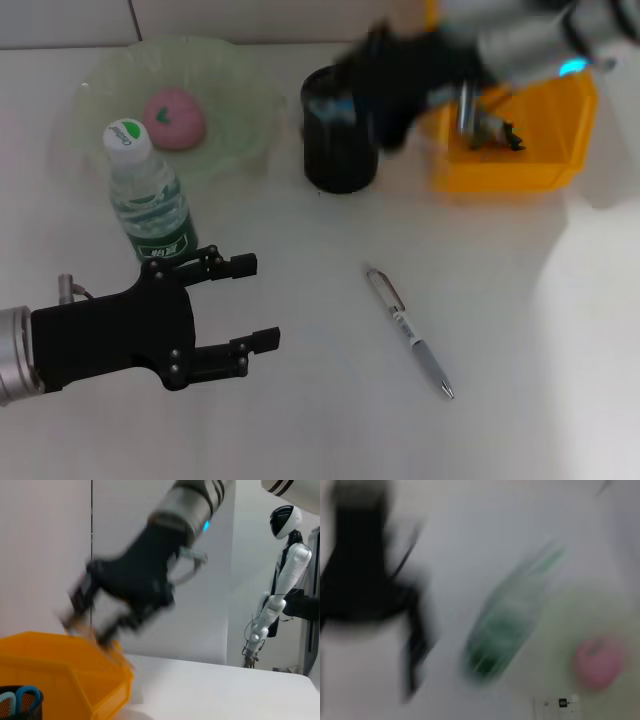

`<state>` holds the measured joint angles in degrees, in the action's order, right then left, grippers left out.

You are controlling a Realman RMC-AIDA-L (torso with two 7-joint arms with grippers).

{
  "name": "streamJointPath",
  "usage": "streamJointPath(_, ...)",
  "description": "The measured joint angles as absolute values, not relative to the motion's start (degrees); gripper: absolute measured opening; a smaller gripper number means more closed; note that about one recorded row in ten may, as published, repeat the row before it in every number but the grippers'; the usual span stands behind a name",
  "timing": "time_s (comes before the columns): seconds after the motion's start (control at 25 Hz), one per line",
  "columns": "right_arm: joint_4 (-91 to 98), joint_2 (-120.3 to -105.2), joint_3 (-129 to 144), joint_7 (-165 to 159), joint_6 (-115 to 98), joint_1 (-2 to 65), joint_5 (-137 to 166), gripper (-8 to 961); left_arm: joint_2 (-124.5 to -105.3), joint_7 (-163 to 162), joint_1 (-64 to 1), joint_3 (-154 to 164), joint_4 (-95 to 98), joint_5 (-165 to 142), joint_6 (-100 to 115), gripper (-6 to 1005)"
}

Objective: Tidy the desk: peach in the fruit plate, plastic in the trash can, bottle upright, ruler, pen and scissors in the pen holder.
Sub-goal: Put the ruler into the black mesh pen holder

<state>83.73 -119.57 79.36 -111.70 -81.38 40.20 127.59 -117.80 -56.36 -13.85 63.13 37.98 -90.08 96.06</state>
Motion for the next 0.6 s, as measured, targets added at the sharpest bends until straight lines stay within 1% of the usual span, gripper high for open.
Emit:
streamJointPath(0.04, 85.6, -119.44, 73.9, -109.5, -76.3, 37.6, 118.4, 379, -117.81, -56.3, -13.8, 63.1, 38.0, -90.1, 96.1, 765)
streamJointPath(0.12, 85.8, -119.43, 72.7, -108.4, -74.2, 36.7, 115.4, 381, -117.83, -56.2, -13.8, 63.1, 38.0, -90.1, 96.1, 765)
streamJointPath(0.16, 85.2, -119.43, 72.1, -105.6, -69.5, 35.2, 110.7, 383, -117.83, -56.2, -13.8, 63.1, 38.0, -90.1, 96.1, 765)
streamJointPath(0.2, 84.2, -119.47, 71.9, -103.1, -65.6, 34.0, 106.7, 384, -117.83, -56.2, -13.8, 63.1, 38.0, -90.1, 96.1, 765)
streamJointPath(0.24, 79.2, -119.55, 72.9, -94.8, -58.3, 32.2, 95.0, 385, -117.87, -56.1, -14.0, 63.1, 37.9, -90.1, 95.9, 765)
streamJointPath(0.32, 76.1, -119.55, 73.4, -90.1, -56.4, 31.9, 89.3, 388, -117.92, -56.0, -14.1, 63.1, 37.9, -90.1, 95.8, 765)
streamJointPath(0.4, 67.0, -119.49, 73.8, -80.4, -55.0, 32.9, 76.7, 390, -117.92, -56.0, -14.1, 63.1, 37.9, -90.1, 95.8, 765)
streamJointPath(0.44, 56.6, -119.57, 73.7, -73.0, -55.3, 35.1, 64.8, 391, -117.92, -56.0, -14.1, 63.1, 37.9, -90.1, 95.8, 765)
streamJointPath(0.48, 56.6, -119.57, 73.7, -73.0, -55.3, 35.1, 64.8, 393, -117.97, -56.0, -14.2, 63.1, 37.8, -90.1, 95.8, 765)
streamJointPath(0.6, 41.0, -119.45, 73.6, -65.3, -59.6, 39.0, 50.1, 397, -118.15, -56.0, -14.1, 63.2, 37.8, -90.1, 95.7, 765)
